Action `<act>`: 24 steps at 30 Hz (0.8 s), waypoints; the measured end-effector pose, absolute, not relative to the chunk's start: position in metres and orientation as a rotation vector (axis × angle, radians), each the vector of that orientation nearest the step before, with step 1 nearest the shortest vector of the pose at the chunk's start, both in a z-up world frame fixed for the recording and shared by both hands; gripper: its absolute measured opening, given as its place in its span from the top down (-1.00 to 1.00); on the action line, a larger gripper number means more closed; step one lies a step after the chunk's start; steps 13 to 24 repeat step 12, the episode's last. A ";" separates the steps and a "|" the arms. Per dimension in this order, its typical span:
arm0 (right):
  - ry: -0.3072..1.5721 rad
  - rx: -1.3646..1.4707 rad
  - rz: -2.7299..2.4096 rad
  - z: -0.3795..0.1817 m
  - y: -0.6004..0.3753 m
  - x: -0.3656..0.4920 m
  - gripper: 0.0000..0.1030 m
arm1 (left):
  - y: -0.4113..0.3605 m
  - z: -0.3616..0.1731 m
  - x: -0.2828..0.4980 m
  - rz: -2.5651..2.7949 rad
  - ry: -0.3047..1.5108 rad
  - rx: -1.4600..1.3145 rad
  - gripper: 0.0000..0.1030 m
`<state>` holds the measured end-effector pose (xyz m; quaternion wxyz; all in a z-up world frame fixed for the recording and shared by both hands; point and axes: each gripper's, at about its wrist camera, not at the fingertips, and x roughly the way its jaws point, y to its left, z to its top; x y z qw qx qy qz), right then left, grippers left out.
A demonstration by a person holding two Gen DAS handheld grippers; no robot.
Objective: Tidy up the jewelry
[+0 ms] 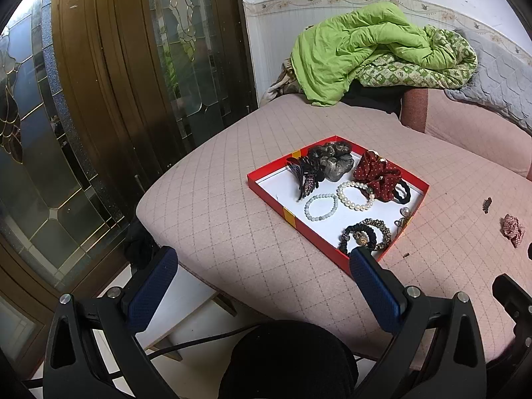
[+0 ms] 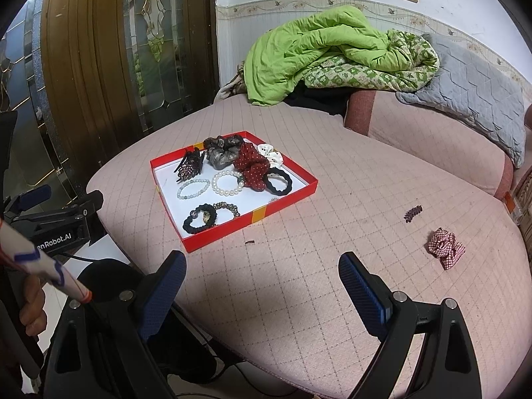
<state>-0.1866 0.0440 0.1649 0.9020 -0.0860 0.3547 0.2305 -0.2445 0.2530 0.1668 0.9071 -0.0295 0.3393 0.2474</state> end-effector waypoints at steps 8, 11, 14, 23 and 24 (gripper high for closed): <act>0.736 -0.167 0.478 0.165 0.042 -0.186 -0.85 | 0.253 0.168 -0.245 0.509 0.698 -0.048 -0.99; 0.740 -0.156 0.475 0.164 0.039 -0.185 -0.85 | 0.248 0.173 -0.246 0.557 0.666 -0.019 -0.99; 0.740 -0.147 0.470 0.165 0.036 -0.184 -0.85 | 0.245 0.175 -0.245 0.553 0.658 -0.006 -0.99; 0.740 -0.147 0.470 0.165 0.036 -0.184 -0.85 | 0.245 0.175 -0.245 0.553 0.658 -0.006 -0.99; 0.740 -0.147 0.470 0.165 0.036 -0.184 -0.85 | 0.245 0.175 -0.245 0.553 0.658 -0.006 -0.99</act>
